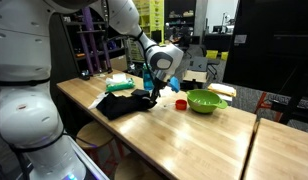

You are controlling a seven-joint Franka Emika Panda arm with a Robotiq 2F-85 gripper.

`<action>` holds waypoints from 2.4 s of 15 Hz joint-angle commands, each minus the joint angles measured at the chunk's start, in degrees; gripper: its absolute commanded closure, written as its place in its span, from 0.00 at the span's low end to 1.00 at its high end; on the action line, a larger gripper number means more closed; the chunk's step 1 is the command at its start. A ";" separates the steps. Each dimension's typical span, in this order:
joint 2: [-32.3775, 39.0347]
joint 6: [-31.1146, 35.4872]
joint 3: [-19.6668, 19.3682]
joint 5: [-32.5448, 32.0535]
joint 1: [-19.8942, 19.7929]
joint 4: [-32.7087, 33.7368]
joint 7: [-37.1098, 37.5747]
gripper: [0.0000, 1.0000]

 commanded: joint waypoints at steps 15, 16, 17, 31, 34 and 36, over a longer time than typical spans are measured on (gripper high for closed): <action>-5.40 -2.57 3.32 0.54 2.17 -0.82 6.77 0.99; -6.15 -2.40 3.66 0.88 2.63 -1.26 7.77 0.99; -6.93 -2.19 3.97 0.83 3.13 -1.75 8.56 0.99; -14.86 -2.05 5.53 1.27 8.87 -5.13 20.44 0.99; -16.14 -2.88 5.80 1.52 9.94 -5.77 23.38 0.99; -17.10 -3.00 6.15 1.38 10.67 -6.50 25.44 0.99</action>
